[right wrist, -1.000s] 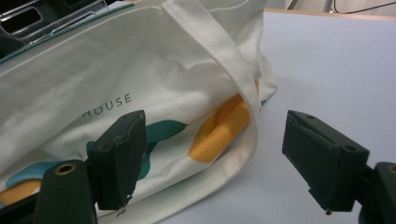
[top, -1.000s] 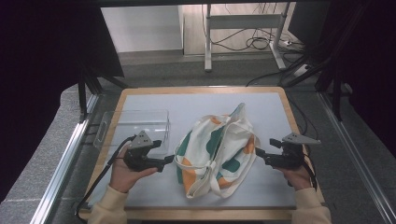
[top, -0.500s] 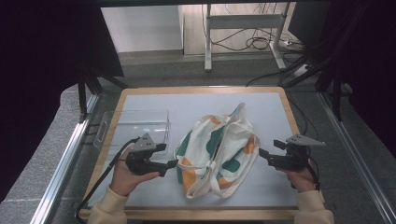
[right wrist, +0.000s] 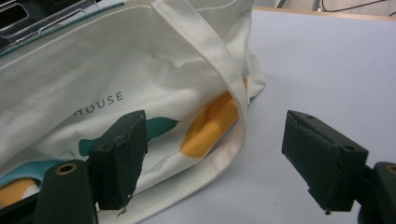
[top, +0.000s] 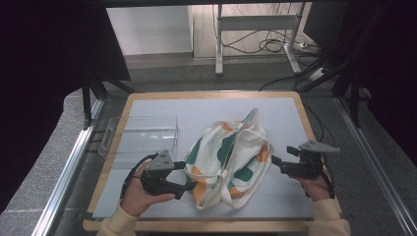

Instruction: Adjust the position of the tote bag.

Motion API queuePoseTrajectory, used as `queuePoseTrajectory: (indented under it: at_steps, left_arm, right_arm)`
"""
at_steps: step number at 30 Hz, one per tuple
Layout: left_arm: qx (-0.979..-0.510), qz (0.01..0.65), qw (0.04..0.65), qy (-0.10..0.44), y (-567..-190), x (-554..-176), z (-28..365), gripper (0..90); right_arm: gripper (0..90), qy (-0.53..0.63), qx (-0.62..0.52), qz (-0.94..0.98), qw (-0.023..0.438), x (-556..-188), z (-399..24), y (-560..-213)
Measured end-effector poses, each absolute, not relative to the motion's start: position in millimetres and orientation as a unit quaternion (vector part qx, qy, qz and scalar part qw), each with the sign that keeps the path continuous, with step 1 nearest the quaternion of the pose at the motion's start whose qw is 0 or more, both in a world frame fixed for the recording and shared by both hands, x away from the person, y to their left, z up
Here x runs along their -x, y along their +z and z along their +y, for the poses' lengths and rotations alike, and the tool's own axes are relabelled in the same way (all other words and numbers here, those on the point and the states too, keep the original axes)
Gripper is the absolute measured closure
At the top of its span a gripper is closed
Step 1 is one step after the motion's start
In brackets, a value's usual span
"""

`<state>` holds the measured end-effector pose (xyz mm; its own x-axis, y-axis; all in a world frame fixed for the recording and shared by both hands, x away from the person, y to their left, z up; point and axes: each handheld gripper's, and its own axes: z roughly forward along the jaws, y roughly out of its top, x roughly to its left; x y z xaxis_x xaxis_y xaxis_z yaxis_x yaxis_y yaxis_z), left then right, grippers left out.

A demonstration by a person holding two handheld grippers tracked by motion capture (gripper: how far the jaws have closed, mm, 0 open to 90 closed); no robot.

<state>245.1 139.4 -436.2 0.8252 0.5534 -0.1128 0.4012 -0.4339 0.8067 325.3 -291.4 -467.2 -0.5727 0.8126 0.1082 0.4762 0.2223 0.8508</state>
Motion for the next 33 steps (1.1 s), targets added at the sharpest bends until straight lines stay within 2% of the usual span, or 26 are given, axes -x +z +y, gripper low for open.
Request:
queuePoseTrajectory:
  at_steps: [17, 22, 27, 33]
  left_arm:
    - [-0.867, 0.245, 0.432, 0.044, -459, -233, 93, 26.0]
    - [-0.874, 0.244, 0.417, 0.047, -465, -231, 80, 26.7]
    - [-0.885, 0.248, 0.390, 0.058, -471, -233, 76, 37.0]
    - [-0.882, 0.264, 0.387, 0.053, -476, -236, 78, 61.8]
  right_arm:
    - [22.3, 0.448, -0.434, 0.759, 0.187, -325, -291, -469]
    - [22.2, 0.447, -0.437, 0.757, 0.188, -325, -292, -469]
    - [22.2, 0.447, -0.438, 0.757, 0.188, -325, -293, -468]
    - [22.1, 0.444, -0.438, 0.758, 0.190, -325, -293, -469]
